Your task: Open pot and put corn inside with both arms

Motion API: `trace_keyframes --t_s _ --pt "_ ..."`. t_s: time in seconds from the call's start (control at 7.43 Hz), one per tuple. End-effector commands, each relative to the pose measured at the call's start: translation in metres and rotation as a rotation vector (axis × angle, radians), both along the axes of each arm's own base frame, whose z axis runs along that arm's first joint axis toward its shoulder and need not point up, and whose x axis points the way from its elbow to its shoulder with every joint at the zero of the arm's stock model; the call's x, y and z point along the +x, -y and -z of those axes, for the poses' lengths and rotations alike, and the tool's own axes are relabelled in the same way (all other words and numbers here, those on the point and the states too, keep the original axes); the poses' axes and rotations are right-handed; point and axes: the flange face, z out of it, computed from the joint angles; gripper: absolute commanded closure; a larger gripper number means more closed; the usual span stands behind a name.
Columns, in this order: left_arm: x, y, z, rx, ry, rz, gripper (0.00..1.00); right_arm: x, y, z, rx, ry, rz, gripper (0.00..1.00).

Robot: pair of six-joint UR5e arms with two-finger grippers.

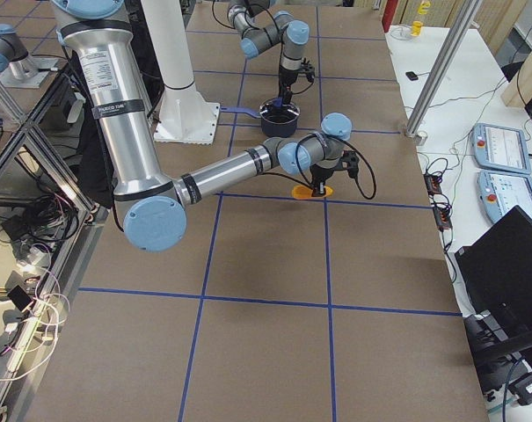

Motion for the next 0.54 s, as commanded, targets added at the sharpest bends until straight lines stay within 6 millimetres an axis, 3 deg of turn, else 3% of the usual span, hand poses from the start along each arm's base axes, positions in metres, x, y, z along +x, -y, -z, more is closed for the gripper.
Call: trace_keyframes --t_s 0.0,0.27,0.4 --pt "-0.0005 -0.0004 0.0009 0.0 -0.002 -0.001 0.35 -0.0004 0.0006 0.0007 0.001 0.0 0.0 0.92" --pt "-0.0006 -0.0004 0.002 0.001 -0.003 -0.001 0.45 -0.0015 0.0009 0.0009 0.001 0.0 0.002 0.92" --pt "-0.0046 -0.0029 0.0087 0.009 -0.016 -0.001 0.45 -0.0016 0.001 0.0002 0.0 0.0 0.002 0.92"
